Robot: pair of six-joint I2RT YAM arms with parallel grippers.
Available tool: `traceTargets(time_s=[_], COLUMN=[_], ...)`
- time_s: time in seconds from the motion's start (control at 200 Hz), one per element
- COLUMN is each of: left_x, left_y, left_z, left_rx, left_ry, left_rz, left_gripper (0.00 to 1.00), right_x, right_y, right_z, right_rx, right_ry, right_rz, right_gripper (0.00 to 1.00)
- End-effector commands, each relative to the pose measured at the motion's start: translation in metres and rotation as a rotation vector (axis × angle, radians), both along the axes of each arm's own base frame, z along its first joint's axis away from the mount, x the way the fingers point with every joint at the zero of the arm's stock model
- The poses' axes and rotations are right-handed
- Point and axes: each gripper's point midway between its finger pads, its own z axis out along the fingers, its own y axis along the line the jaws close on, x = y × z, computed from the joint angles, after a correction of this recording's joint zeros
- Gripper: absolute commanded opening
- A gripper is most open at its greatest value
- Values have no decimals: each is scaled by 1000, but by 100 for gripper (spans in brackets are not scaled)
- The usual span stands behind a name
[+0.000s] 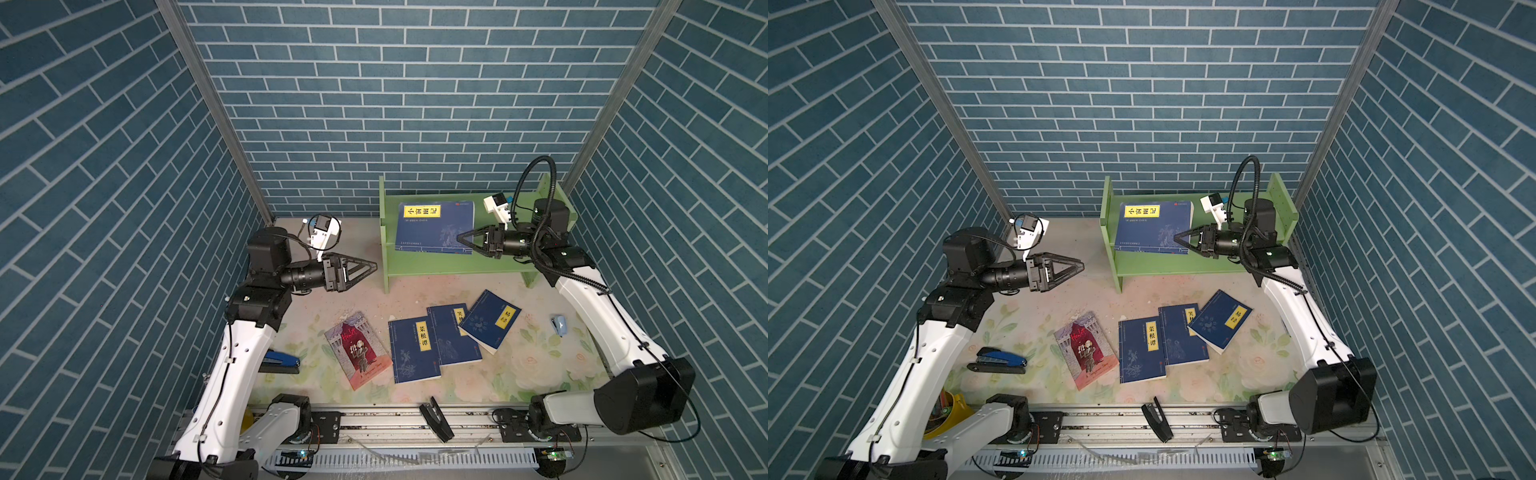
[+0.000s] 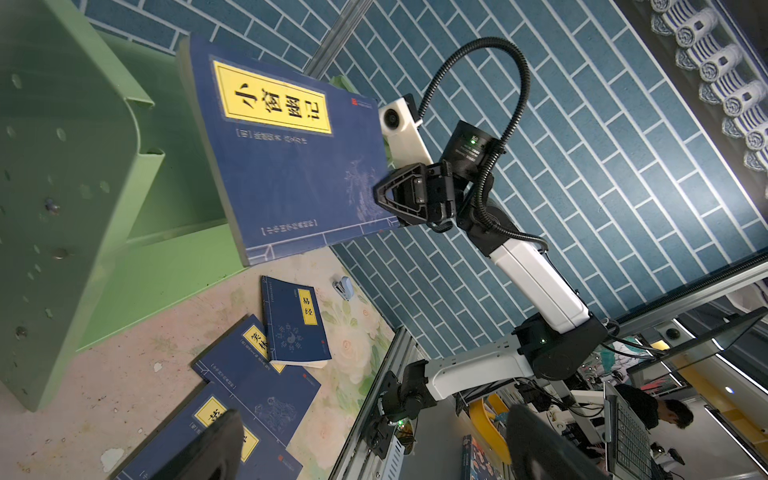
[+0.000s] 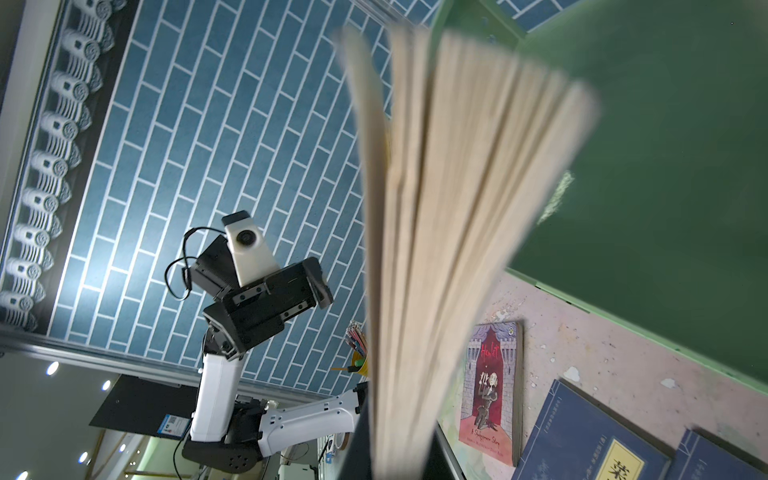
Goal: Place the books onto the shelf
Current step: 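Push the book deeper onto the shelf with the right gripper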
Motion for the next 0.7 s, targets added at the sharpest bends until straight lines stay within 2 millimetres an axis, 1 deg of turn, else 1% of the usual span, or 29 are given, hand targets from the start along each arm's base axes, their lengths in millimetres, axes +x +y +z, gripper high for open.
traceTargets(time_s=[0.0, 0.13, 0.26, 0.445, 0.58, 0.695], left_x=[-4, -2, 0, 4, 8, 11], left_y=[0, -1, -1, -2, -2, -3], left_z=[8, 8, 7, 7, 9, 10], left_rx=[-10, -12, -14, -18, -28, -36], left_ry=[-41, -39, -41, -43, -37, -37], left_rz=[-23, -25, -33, -34, -31, -29], left_gripper=[100, 100, 100, 100, 100, 100], right_x=[3, 17, 28, 44, 55, 61], right_y=[4, 8, 11, 14, 17, 19], right_z=[19, 9, -10, -20, -24, -26], right_rx=[14, 4, -41, -60, -60, -62], right_ry=[-75, -27, 44, 93, 110, 126], right_rz=[50, 58, 62, 60, 58, 60], right_gripper=[0, 0, 0, 0, 0, 6])
